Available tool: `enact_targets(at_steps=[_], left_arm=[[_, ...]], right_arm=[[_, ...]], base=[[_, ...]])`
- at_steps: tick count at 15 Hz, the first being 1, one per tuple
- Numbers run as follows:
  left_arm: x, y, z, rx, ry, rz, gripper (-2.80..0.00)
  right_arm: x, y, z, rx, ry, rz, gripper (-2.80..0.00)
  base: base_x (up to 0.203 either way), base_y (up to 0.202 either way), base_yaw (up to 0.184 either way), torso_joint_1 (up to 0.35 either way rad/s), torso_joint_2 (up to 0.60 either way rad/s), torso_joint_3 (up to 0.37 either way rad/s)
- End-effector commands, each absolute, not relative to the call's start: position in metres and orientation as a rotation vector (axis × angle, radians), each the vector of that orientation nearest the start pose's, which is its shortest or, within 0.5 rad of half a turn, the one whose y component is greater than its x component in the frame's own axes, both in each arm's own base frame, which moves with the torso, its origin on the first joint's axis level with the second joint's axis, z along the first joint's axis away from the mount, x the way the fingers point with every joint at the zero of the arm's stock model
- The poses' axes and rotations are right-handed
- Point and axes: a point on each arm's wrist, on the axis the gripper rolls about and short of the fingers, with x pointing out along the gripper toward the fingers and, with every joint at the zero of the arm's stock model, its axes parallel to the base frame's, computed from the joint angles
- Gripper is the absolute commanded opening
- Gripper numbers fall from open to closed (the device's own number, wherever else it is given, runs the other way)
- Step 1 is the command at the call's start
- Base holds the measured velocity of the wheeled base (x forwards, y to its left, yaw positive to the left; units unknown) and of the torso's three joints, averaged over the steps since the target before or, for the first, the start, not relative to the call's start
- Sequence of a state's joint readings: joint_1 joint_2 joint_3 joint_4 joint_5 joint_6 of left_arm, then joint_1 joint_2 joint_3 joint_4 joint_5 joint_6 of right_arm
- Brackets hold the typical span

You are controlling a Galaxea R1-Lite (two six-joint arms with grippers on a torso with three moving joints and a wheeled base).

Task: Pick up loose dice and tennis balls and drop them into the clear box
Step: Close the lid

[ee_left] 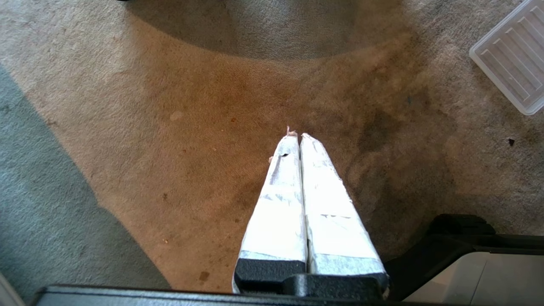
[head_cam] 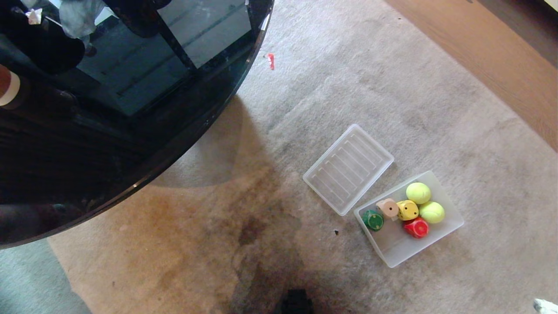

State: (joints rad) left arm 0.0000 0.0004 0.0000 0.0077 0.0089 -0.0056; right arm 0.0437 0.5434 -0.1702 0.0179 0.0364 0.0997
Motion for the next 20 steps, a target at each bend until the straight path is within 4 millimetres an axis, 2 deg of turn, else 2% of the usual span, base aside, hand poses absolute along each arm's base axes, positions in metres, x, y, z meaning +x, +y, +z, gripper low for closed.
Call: enact_targets(at_steps=[1,2,4,20], left_arm=[[-0.023,0.000,0.075,-0.006,0.008,0.009,-2.80],[-0.023,0.000,0.075,-0.006,0.008,0.009,-2.80],[-0.023,0.000,0.075,-0.006,0.008,0.009,-2.80],[-0.023,0.000,0.075,-0.006,0.008,0.009,-2.80]], right_arm=[[-0.016,0.000,0.109,0.052,0.118,0.056,-2.80],[-0.025,0.000,0.098,0.013,0.080,0.045,-2.80],[-0.027,0.000,0.076,-0.062,0.070,0.010,-2.80],[-0.026,0.000,0.076,-0.050,0.067,0.005,-2.80]], base=[[0.000,0.000,0.000,0.000,0.00,0.000],[0.000,0.000,0.000,0.000,0.00,0.000],[0.000,0.000,0.000,0.000,0.00,0.000],[0.000,0.000,0.000,0.000,0.00,0.000]])
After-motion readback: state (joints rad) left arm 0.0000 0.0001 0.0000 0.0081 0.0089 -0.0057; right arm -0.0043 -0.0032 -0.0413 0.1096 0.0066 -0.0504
